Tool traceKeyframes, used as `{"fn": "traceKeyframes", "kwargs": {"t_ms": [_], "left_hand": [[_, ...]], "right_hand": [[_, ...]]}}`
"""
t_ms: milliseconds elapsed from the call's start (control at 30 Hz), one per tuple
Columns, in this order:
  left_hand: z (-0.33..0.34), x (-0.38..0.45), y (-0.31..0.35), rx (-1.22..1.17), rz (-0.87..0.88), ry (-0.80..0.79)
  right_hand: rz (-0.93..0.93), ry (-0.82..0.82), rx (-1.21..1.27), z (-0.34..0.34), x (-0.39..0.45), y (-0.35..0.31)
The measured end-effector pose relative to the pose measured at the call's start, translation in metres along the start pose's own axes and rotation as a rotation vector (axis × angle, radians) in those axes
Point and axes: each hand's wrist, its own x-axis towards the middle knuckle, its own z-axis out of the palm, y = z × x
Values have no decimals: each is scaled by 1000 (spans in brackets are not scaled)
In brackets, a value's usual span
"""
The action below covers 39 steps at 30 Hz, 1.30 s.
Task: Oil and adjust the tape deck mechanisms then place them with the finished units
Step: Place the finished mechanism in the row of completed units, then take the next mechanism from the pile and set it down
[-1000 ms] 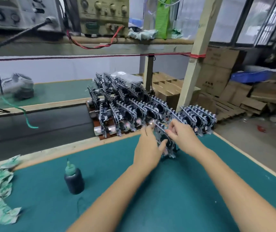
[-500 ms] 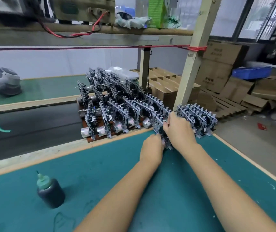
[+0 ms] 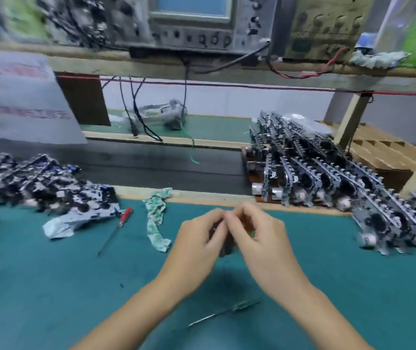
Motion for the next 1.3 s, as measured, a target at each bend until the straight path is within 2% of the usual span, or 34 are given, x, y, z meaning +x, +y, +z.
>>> {"fn": "traceKeyframes", "kwargs": {"t_ms": [100,200,300,433,533,600,733,867,1000,1100,1233,1300], "left_hand": [[-76,-40,-30,264,-126,62],[-148,-79,-61,622,-326,160],[-208,-114,-82,906,-468,314],[-275,-145,-106,1243,-439,502],[-300,-154,-115,1312,-714,365],[-304,-156,-121,1326,-754,273],[-301,-157,-124,1237,-660,255],[-287,-151,-118,1174,-498,186],[-245,-116,-108,1097,-286,54],[-204,-85,-101,1004,-139,22],[-153,-58,-91,888,194,45],[-127,-52,-90,879,303,55]], "right_hand": [[-80,-224,-50,75,8,-23],[-191,-448,-166,151,15,-52],[-261,-571,-236,220,20,-80],[-540,-568,-308,293,28,-108],[-789,-493,-456,330,45,-125],[-894,-494,-568,346,54,-130],[-996,-482,-670,352,57,-125],[-1009,-468,-702,313,60,-105],[-820,-497,-714,241,57,-69],[-657,-460,-762,188,54,-47],[-563,-289,-801,130,39,-22],[-548,-215,-811,110,29,-6]]}}
